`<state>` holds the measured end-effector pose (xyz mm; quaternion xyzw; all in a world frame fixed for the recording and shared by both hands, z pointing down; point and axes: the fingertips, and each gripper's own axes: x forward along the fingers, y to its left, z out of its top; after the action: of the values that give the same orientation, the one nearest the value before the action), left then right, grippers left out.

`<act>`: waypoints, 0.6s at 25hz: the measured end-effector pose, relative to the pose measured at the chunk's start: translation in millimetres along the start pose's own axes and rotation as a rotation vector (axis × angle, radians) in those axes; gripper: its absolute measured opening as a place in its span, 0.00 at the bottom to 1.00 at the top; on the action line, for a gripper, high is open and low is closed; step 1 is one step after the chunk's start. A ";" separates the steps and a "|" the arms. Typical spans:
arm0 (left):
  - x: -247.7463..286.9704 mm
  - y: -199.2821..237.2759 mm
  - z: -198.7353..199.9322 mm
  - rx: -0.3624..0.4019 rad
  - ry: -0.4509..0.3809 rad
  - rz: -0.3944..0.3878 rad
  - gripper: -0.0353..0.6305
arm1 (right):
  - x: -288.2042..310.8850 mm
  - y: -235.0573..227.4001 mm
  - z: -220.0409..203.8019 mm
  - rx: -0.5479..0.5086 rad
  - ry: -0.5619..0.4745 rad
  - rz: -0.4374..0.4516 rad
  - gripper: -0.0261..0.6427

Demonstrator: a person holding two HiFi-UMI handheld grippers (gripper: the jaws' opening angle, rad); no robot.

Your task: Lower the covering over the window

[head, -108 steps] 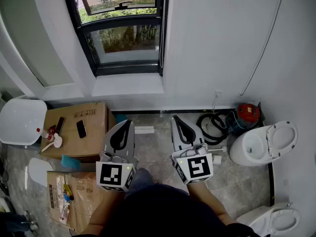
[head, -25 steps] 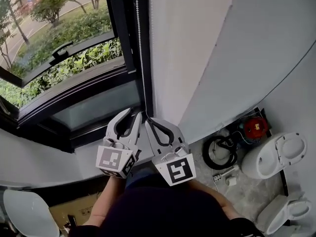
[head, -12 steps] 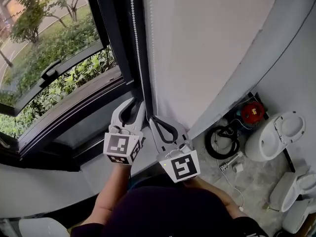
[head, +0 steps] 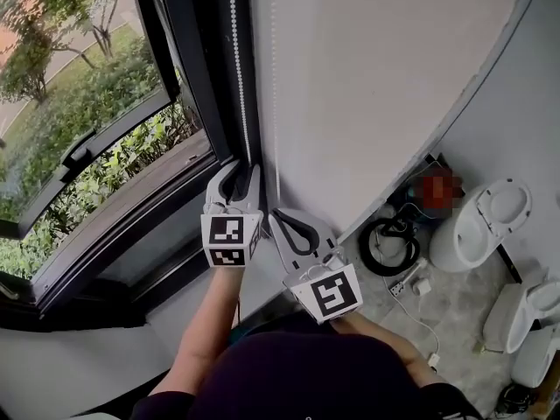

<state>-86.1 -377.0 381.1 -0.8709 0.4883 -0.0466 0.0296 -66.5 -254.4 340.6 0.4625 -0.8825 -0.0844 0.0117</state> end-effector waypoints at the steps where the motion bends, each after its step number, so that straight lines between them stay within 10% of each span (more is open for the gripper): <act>1: 2.9 1.5 -2.5 0.010 0.014 0.005 0.16 | 0.2 0.7 0.6 -0.002 -0.001 0.002 0.06; 15: -6.2 -1.3 -3.7 -0.003 0.045 0.026 0.09 | -13.6 -5.9 3.1 0.026 -0.008 0.011 0.06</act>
<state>-88.6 -371.0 384.5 -0.8634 0.5000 -0.0653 0.0179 -54.2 -246.1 337.3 0.4574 -0.8861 -0.0748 0.0025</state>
